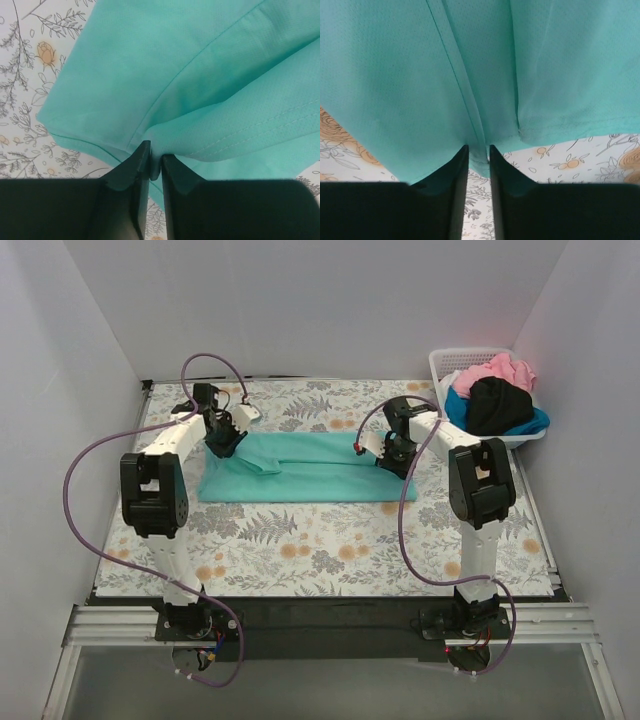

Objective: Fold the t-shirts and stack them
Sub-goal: Fold the tshirt

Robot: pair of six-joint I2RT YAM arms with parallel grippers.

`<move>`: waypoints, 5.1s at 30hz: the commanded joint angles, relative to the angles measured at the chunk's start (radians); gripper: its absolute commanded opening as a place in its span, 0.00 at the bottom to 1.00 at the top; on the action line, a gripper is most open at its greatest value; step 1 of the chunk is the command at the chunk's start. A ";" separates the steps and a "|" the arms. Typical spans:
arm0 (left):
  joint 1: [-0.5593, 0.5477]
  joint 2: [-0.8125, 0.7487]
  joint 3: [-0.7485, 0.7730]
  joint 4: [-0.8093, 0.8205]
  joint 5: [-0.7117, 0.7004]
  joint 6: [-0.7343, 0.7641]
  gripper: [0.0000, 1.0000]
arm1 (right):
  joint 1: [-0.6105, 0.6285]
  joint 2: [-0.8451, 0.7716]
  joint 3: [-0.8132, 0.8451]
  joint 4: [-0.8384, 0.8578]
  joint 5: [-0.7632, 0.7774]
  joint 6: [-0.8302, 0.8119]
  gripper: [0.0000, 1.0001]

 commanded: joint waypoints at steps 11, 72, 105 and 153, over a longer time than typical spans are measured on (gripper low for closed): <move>0.173 -0.159 -0.021 0.033 0.171 -0.543 0.31 | -0.022 -0.020 0.184 -0.047 -0.018 0.129 0.49; -0.079 -0.128 -0.295 0.124 -0.128 -0.885 0.26 | 0.020 0.158 0.079 0.002 0.032 0.129 0.29; -0.090 -0.383 -0.305 0.185 0.522 -0.632 0.50 | 0.386 -0.196 -0.189 0.042 -0.380 0.373 0.36; -0.565 -0.862 -1.132 0.206 0.149 0.112 0.22 | 0.757 -0.486 -0.849 0.584 -0.035 0.310 0.13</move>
